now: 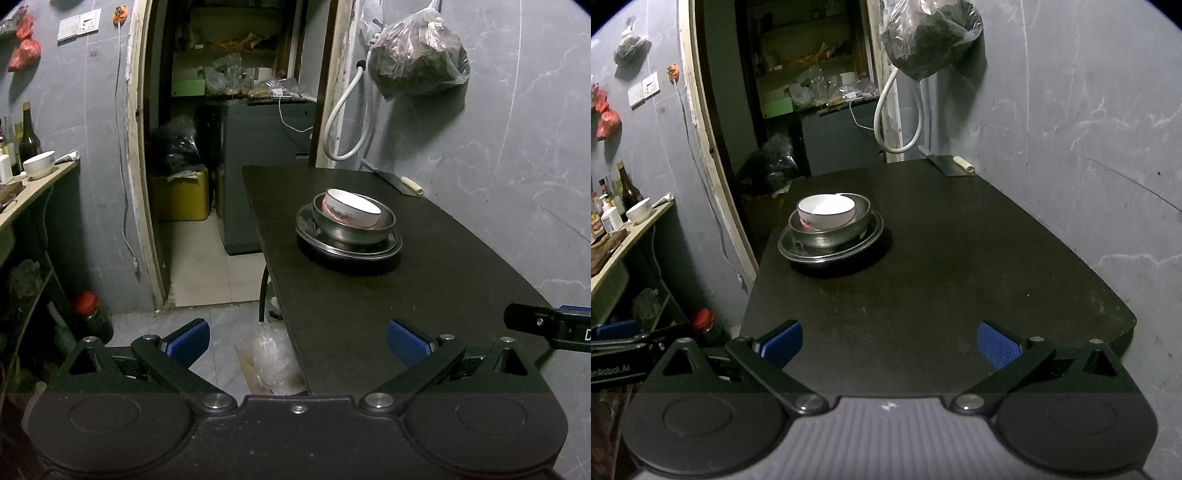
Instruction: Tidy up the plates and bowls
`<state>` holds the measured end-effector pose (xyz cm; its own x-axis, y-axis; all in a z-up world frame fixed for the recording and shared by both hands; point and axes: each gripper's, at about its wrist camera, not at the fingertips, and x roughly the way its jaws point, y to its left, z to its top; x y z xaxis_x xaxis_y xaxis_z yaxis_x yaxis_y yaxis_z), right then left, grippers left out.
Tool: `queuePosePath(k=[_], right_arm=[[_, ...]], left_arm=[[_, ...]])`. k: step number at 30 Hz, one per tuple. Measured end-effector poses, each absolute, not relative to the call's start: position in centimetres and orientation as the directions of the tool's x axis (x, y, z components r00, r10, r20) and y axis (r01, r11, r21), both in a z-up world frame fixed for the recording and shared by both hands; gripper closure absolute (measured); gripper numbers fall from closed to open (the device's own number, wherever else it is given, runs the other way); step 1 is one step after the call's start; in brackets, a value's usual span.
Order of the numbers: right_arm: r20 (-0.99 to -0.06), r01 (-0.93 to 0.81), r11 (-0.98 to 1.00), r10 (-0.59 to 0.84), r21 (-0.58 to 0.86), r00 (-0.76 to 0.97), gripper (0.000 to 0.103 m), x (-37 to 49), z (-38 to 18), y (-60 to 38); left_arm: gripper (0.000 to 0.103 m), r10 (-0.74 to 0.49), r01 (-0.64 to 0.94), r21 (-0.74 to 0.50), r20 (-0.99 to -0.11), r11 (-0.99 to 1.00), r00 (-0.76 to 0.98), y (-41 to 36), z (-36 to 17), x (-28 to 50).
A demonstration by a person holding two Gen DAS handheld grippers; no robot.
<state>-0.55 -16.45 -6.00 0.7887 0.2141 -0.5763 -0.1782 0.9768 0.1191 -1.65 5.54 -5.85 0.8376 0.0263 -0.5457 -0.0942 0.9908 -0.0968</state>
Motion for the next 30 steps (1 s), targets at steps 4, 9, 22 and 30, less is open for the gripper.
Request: queuePosePath(k=[4, 9, 22, 30], right_arm=[[-0.579, -0.186, 0.976, 0.218, 0.115, 0.786, 0.0, -0.51, -6.09, -16.45], [-0.578, -0.186, 0.976, 0.218, 0.115, 0.786, 0.0, -0.56, -6.07, -16.53], [-0.579, -0.19, 0.975, 0.22, 0.114, 0.785, 0.0, -0.62, -6.05, -16.69], [-0.583, -0.186, 0.976, 0.217, 0.113, 0.783, 0.0, -0.47, -6.12, -16.98]], left_arm=[[0.001, 0.024, -0.093, -0.097, -0.549, 0.991, 0.836, 5.51, -5.92, -1.58], [0.001, 0.024, -0.092, -0.097, -0.549, 0.991, 0.835, 5.46, -5.97, -1.46], [0.001, 0.024, -0.094, -0.097, -0.555, 0.991, 0.831, 5.21, -6.04, -1.28], [0.001, 0.017, -0.089, -0.101, -0.558, 0.991, 0.83, 5.19, -6.09, -1.18]])
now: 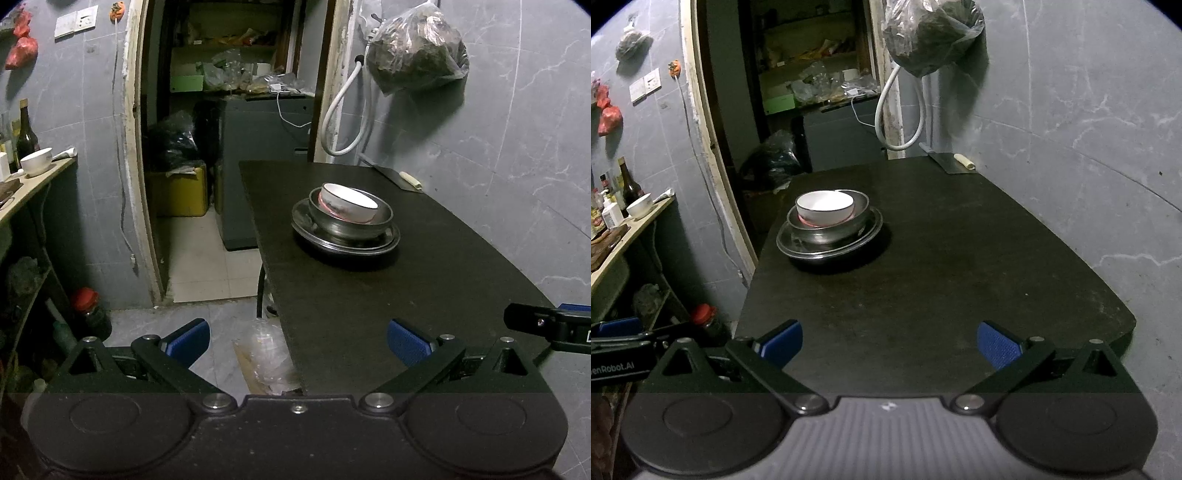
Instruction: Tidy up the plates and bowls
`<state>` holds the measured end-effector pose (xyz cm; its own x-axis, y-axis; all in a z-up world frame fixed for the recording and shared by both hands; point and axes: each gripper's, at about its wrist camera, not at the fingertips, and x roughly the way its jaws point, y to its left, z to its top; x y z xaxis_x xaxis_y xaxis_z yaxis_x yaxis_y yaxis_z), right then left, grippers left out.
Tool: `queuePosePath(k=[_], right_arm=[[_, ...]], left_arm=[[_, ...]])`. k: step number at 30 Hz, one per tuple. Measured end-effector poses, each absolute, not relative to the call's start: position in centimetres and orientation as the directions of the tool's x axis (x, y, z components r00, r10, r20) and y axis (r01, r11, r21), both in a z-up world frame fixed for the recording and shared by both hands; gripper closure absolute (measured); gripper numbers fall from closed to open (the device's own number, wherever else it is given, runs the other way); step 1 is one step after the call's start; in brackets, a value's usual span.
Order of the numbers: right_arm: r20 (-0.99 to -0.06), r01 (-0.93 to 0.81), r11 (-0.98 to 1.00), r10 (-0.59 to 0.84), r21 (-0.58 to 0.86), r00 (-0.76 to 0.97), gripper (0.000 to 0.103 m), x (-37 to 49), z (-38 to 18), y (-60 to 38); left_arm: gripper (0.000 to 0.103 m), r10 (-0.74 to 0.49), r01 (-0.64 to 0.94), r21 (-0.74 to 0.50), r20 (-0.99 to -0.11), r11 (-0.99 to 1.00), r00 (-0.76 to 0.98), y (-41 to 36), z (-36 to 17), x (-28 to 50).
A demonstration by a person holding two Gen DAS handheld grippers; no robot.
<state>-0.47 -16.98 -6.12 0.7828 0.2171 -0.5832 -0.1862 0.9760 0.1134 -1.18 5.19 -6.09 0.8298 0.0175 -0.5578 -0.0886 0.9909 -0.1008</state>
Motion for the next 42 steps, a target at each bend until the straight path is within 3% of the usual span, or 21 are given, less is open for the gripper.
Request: queuePosePath(k=[42], right_arm=[[-0.593, -0.187, 0.975, 0.221, 0.119, 0.774, 0.0, 0.09, -6.36, -17.7]], left_arm=[[0.001, 0.002, -0.07, -0.099, -0.566, 0.993, 0.825, 4.28, -6.39, -0.87]])
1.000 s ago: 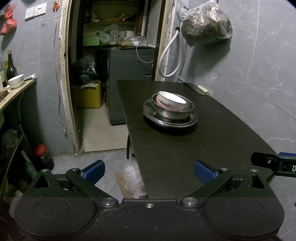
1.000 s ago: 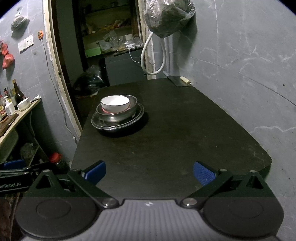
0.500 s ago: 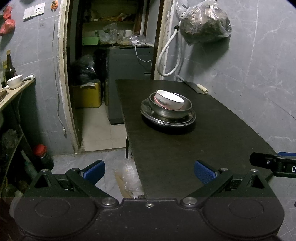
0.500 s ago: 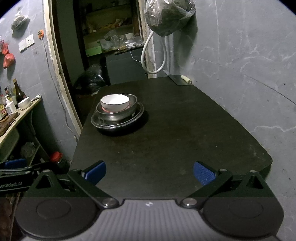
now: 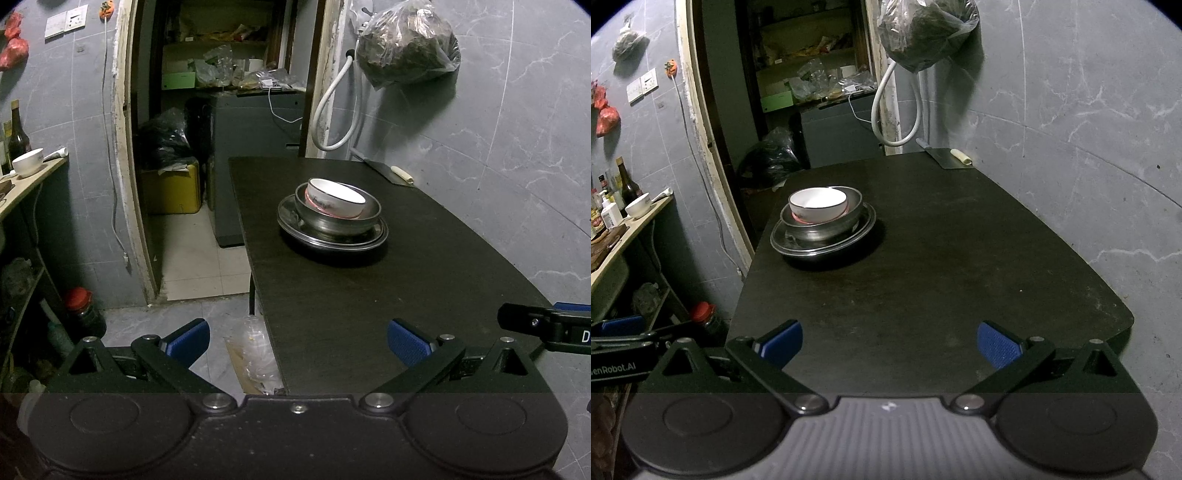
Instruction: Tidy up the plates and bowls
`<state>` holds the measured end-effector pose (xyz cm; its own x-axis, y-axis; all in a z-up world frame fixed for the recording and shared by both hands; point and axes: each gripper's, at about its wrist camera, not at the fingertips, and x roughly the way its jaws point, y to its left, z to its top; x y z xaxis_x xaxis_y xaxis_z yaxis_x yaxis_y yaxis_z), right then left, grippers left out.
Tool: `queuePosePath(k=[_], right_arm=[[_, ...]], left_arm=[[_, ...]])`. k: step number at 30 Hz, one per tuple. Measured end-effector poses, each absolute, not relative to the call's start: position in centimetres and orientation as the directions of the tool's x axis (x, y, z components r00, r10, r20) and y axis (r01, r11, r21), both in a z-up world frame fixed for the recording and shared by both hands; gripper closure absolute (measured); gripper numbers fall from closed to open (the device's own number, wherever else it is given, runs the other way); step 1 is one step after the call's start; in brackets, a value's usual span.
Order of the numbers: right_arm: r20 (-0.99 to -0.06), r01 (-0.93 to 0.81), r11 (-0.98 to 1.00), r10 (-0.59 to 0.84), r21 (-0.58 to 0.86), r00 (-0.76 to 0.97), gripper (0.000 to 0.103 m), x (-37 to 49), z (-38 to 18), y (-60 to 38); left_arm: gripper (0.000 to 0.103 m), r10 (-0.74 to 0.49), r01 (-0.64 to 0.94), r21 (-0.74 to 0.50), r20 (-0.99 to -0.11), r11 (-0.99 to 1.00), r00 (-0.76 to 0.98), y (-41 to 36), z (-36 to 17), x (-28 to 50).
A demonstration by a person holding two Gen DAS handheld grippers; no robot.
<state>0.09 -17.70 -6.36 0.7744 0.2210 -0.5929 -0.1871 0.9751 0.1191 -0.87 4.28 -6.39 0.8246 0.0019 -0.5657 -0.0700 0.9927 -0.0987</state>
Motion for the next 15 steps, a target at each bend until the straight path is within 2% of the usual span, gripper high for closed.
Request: queuePosePath(k=[15], right_arm=[[-0.597, -0.182, 0.976, 0.216, 0.117, 0.773, 0.0, 0.26, -6.48, -17.92]], left_arm=[[0.001, -0.007, -0.064, -0.103, -0.572, 0.993, 0.82, 4.21, -6.65, -0.68]])
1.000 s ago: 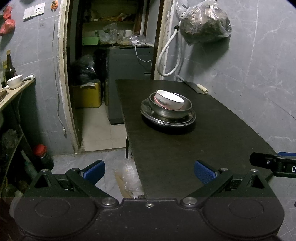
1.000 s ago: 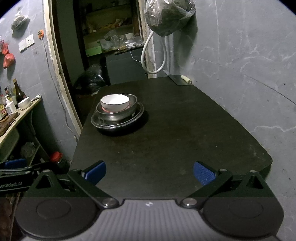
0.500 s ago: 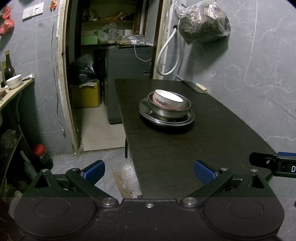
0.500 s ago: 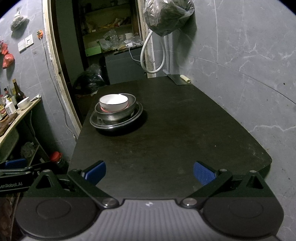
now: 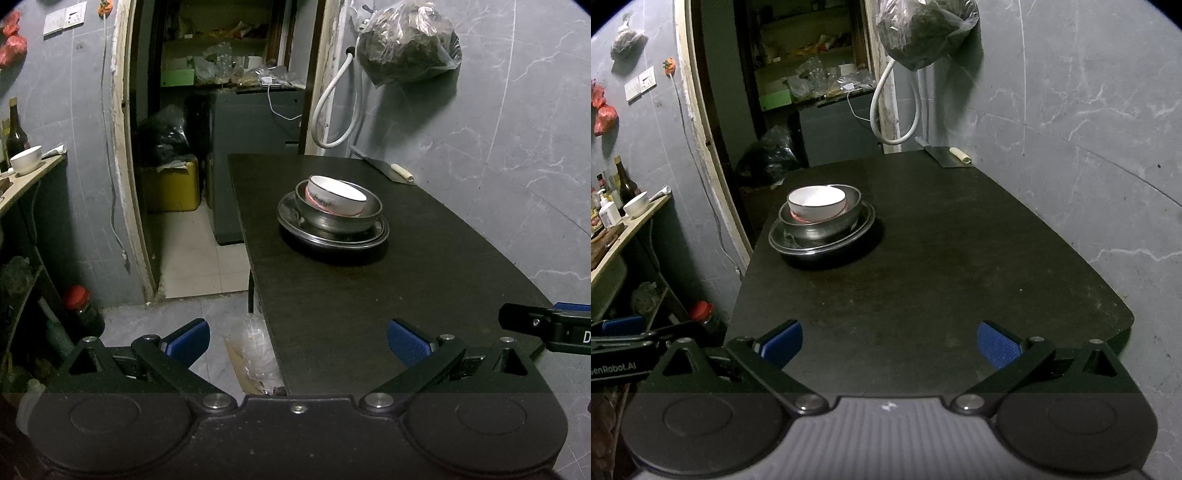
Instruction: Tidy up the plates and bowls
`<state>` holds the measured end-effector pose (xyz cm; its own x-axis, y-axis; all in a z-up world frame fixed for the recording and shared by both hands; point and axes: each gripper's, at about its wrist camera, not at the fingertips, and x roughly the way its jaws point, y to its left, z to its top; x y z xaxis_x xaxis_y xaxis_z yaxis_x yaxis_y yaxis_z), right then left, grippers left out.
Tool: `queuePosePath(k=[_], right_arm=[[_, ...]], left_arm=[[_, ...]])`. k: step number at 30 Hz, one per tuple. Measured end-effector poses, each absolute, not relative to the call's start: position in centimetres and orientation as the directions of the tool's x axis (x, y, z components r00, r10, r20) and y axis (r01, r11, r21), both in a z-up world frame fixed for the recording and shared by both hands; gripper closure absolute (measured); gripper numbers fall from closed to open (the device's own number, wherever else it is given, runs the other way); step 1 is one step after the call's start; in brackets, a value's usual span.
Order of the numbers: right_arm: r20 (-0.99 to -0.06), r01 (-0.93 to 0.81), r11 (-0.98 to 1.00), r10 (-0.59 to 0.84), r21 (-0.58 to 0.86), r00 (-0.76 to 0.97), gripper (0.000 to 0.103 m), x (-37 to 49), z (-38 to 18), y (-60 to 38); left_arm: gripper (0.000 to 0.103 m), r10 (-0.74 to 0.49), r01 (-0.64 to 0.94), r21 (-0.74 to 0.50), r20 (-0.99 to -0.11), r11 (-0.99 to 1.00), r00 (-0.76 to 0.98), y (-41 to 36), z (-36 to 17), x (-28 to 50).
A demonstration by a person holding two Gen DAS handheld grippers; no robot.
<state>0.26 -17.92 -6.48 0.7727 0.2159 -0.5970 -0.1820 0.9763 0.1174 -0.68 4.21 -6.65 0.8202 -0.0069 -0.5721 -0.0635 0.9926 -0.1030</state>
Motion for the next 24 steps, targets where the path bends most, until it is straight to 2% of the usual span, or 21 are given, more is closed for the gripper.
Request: queuePosePath(k=[24], right_arm=[[-0.601, -0.183, 0.976, 0.215, 0.114, 0.769, 0.0, 0.6, -6.7, -17.6]], left_arm=[[0.001, -0.014, -0.067, -0.115, -0.594, 0.991, 0.804, 5.3, -6.9, -0.4]])
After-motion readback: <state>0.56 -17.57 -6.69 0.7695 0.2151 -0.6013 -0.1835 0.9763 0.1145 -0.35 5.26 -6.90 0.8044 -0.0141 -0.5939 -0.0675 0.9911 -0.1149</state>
